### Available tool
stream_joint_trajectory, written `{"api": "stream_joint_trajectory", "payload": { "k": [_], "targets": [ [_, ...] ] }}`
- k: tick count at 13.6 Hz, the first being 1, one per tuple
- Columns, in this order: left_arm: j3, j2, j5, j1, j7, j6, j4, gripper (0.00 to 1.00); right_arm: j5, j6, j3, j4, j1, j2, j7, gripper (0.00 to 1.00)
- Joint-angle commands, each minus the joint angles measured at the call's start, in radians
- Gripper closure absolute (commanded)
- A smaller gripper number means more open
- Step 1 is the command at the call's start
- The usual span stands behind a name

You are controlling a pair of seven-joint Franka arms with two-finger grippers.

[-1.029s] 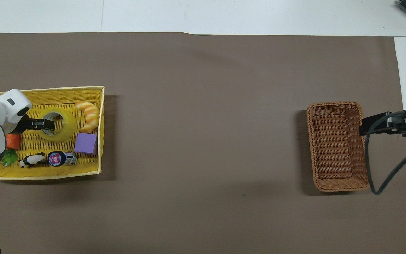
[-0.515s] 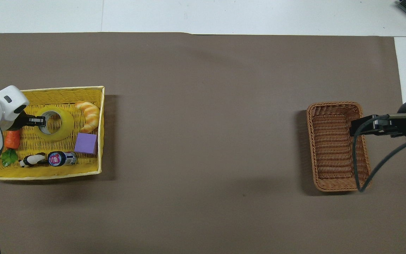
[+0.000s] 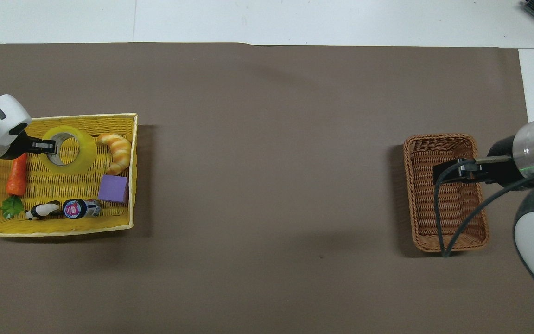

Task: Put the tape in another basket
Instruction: 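Lift the tape with the left gripper while the right gripper approaches it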

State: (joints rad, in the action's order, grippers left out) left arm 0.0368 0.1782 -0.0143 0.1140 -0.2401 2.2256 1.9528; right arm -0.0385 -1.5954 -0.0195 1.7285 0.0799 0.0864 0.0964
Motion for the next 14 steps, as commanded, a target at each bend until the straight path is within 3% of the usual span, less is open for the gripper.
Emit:
{"api": "stream_joint_trajectory", "payload": {
  "k": [1,4,8,10,14],
  "targets": [
    [-0.009,-0.022,-0.042,-0.086,0.059,-0.021,0.009,1.00,-0.023,-0.032,-0.002,0.037,0.018,0.030,0.029,0.00],
    [-0.009,-0.023,-0.224,-0.141,0.059,-0.009,0.015,1.00,-0.119,-0.032,-0.002,0.048,0.035,0.023,0.031,0.00],
    [-0.009,-0.014,-0.286,-0.272,0.062,0.025,0.021,1.00,-0.205,-0.083,-0.003,0.115,0.067,0.027,0.026,0.00],
    [-0.009,-0.016,-0.436,-0.342,0.064,0.028,0.037,1.00,-0.277,-0.107,-0.002,0.149,0.086,0.019,0.025,0.00],
    [-0.009,-0.028,-0.602,-0.479,0.079,0.052,0.049,1.00,-0.444,-0.253,-0.003,0.265,0.133,0.018,0.023,0.00]
  ]
}}
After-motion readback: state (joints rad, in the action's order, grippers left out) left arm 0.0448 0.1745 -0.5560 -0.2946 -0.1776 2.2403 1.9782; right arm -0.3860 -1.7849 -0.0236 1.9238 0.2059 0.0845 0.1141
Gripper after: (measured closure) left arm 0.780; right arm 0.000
